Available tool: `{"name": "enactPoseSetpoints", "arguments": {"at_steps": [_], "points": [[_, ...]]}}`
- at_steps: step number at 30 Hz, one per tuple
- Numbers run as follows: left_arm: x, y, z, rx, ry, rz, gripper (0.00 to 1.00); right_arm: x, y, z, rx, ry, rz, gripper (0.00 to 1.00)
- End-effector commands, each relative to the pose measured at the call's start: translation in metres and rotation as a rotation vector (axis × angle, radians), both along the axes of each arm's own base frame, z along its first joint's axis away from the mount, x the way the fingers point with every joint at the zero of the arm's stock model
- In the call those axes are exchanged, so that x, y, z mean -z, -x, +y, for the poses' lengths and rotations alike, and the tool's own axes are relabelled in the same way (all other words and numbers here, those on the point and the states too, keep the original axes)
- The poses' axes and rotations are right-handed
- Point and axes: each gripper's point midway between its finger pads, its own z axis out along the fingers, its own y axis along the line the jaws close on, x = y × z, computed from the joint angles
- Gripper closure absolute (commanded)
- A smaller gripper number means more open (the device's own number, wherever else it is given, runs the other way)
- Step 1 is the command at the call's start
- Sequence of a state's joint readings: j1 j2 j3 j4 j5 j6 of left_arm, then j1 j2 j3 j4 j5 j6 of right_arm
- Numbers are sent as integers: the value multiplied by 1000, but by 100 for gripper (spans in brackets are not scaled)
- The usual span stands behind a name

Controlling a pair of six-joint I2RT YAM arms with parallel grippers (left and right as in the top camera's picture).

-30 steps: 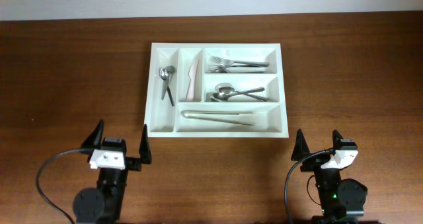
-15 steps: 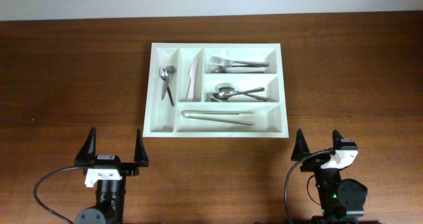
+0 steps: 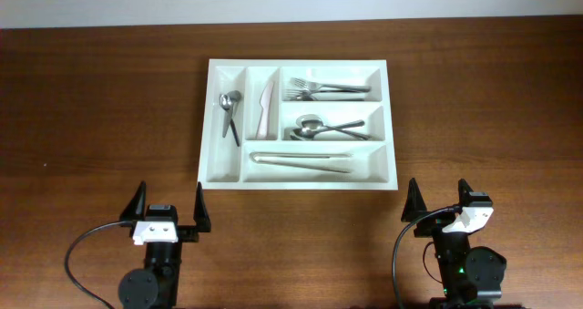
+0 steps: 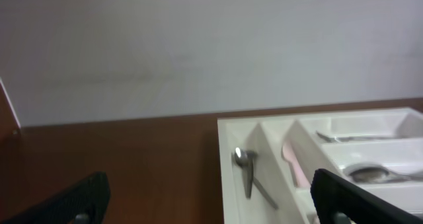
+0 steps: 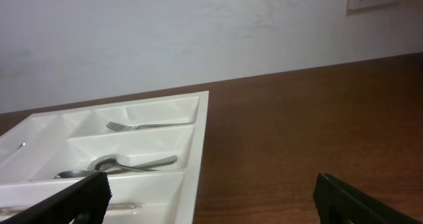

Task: Pack container

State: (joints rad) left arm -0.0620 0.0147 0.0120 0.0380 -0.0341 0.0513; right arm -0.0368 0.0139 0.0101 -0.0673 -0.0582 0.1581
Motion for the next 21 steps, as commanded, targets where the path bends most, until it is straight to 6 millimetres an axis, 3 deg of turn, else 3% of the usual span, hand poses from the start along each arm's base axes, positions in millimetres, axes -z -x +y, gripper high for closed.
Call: {"name": "enactPoseSetpoints", "arguments": {"at_steps": [1,3,21], "points": [[12,0,2,-9,11,46,1,2,0,1,-7,-5,2,1],[30,1,2,-9,7,118,1,2,0,1,-7,-5,2,1],[29,1,1,-1,7,115,1,2,0,1,-7,-5,2,1]]}}
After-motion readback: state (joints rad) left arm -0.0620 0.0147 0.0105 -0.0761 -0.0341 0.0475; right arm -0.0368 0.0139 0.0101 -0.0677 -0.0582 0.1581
